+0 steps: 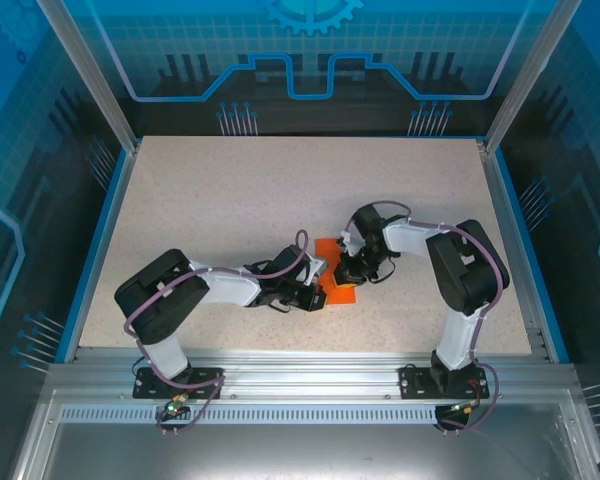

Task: Fold a paper plane with a square sheet of paper (fold left side to right side)
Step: Fold the triangle a second time at the center of the table.

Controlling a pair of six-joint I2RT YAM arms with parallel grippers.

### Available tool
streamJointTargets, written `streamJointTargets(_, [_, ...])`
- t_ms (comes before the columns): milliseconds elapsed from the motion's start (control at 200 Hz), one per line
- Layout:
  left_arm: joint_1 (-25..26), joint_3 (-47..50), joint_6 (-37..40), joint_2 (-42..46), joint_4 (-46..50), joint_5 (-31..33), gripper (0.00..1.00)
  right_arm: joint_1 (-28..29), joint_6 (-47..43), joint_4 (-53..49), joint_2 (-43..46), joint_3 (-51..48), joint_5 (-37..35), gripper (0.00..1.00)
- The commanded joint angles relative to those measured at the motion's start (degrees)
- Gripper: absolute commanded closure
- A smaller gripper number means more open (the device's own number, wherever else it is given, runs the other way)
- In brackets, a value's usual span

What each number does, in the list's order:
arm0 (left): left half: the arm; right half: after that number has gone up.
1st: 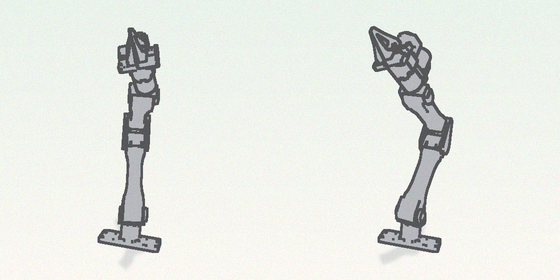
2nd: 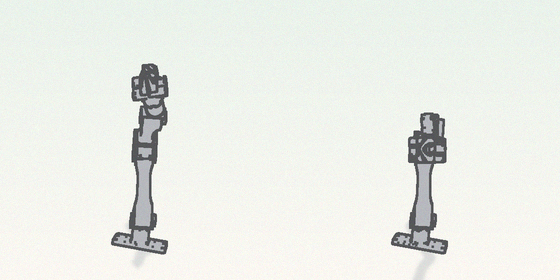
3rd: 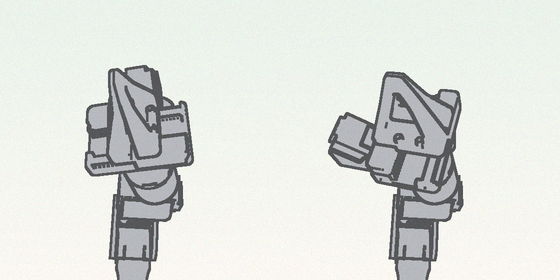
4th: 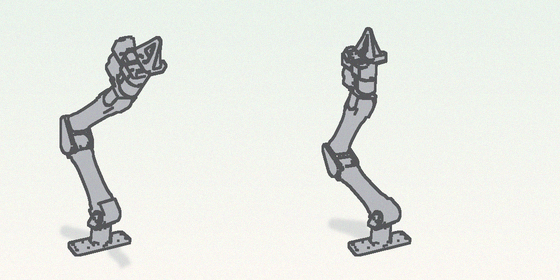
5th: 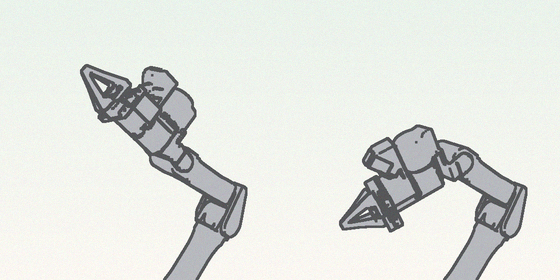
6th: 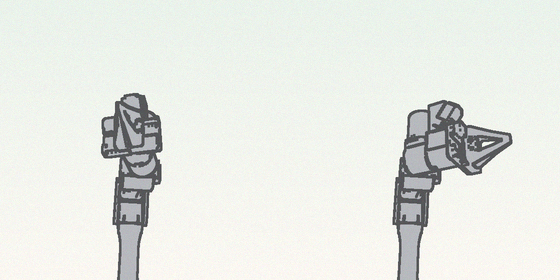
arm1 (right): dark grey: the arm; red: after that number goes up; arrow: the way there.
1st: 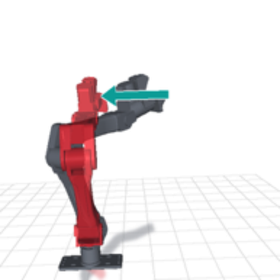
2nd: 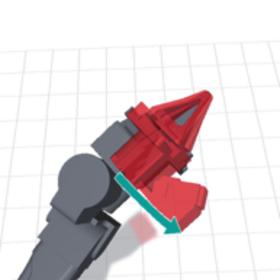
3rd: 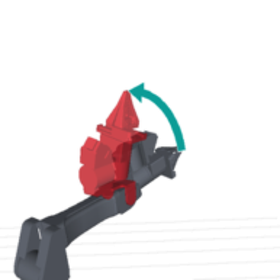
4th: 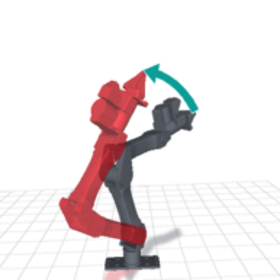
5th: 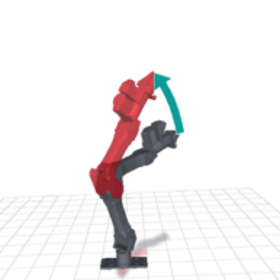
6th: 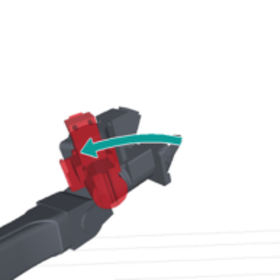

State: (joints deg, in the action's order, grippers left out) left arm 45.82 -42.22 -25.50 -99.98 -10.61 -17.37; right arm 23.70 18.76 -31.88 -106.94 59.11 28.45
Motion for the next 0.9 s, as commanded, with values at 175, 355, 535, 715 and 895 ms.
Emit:
streamJointTargets(175, [0.2,2.3,0.0,-2.1,6.5,1.8,0.97,-6.1,-2.4,-3.2,-2.8,3.5,-8.5,0.90])
streamJointTargets(355, [0.2,2.6,0.0,-1.7,6.0,1.8,0.97,-8.0,-3.1,-4.0,-3.3,4.1,-8.6,0.90])
streamJointTargets(535, [0.2,2.0,0.0,-0.4,6.3,1.5,0.93,-7.8,-3.1,-3.8,-4.2,4.1,-7.4,0.90])
streamJointTargets(715, [0.1,-1.7,1.2,4.0,8.8,-0.8,0.84,-7.6,-3.0,-3.5,-4.6,3.6,-7.9,0.90])
streamJointTargets(895, [0.1,-7.7,4.2,5.6,11.4,-5.5,0.83,-7.6,-3.0,-3.7,-4.5,3.7,-8.1,0.90])
